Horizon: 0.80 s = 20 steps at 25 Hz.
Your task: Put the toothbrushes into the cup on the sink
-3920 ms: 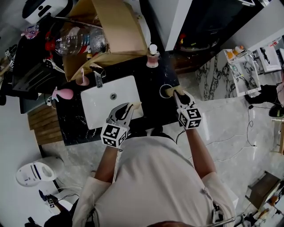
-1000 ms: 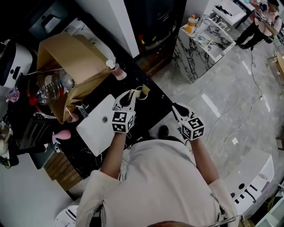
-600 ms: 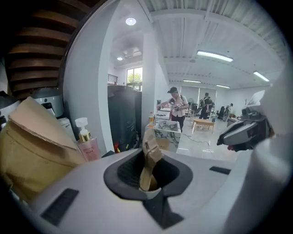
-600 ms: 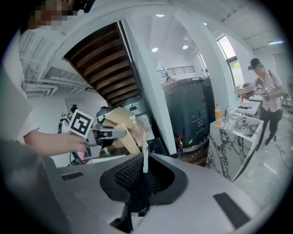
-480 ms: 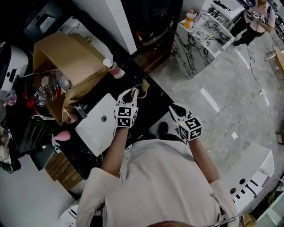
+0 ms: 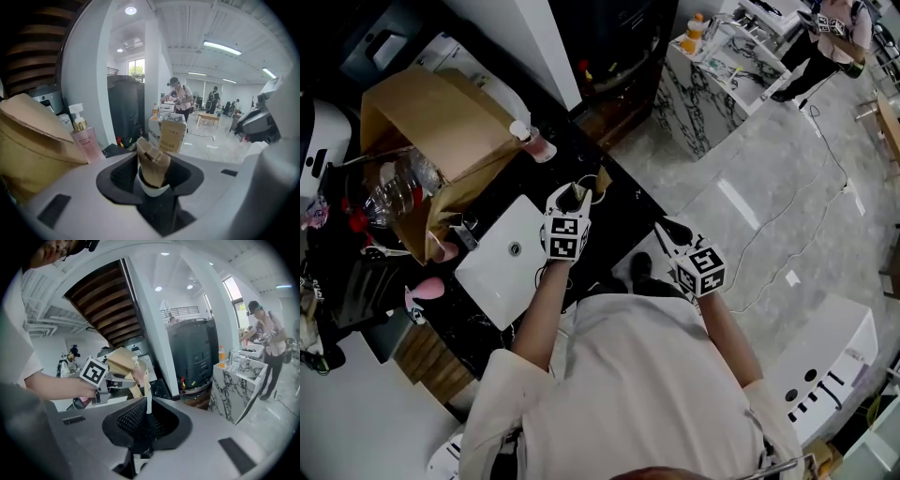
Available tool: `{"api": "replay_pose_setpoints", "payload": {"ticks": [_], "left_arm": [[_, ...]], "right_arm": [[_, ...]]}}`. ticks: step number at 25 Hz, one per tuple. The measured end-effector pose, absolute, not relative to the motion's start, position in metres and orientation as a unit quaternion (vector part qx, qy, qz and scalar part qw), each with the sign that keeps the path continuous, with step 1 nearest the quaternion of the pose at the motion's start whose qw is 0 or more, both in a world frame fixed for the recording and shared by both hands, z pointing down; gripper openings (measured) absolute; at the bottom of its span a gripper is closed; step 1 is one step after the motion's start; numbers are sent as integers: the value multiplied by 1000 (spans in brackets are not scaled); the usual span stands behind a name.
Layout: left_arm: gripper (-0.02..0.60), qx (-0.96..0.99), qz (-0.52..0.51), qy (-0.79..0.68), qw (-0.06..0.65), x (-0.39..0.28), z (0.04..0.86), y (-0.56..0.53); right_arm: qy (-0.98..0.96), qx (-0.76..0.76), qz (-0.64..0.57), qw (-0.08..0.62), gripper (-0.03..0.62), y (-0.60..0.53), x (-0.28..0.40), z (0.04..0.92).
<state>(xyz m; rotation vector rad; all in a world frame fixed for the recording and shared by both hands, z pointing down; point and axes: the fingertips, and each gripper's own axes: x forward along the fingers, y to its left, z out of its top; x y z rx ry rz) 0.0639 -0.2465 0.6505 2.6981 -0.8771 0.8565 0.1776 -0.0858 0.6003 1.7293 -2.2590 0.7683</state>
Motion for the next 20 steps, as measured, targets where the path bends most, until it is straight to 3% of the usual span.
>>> {"api": "replay_pose_setpoints", "payload": {"ticks": [3, 6, 16, 20], "left_arm": [[214, 904, 290, -299, 95, 62, 655, -246], [229, 904, 286, -302, 98, 59, 655, -243], [224, 905, 253, -319, 124, 30, 636, -223], [195, 905, 227, -333, 137, 15, 617, -220]], "right_arm": [[-762, 585, 260, 98, 52, -83, 178, 601], [-762, 585, 261, 97, 51, -83, 178, 602], [-773, 575, 252, 91, 52, -95, 164, 592], [-781, 569, 239, 88, 52, -104, 159, 581]]}}
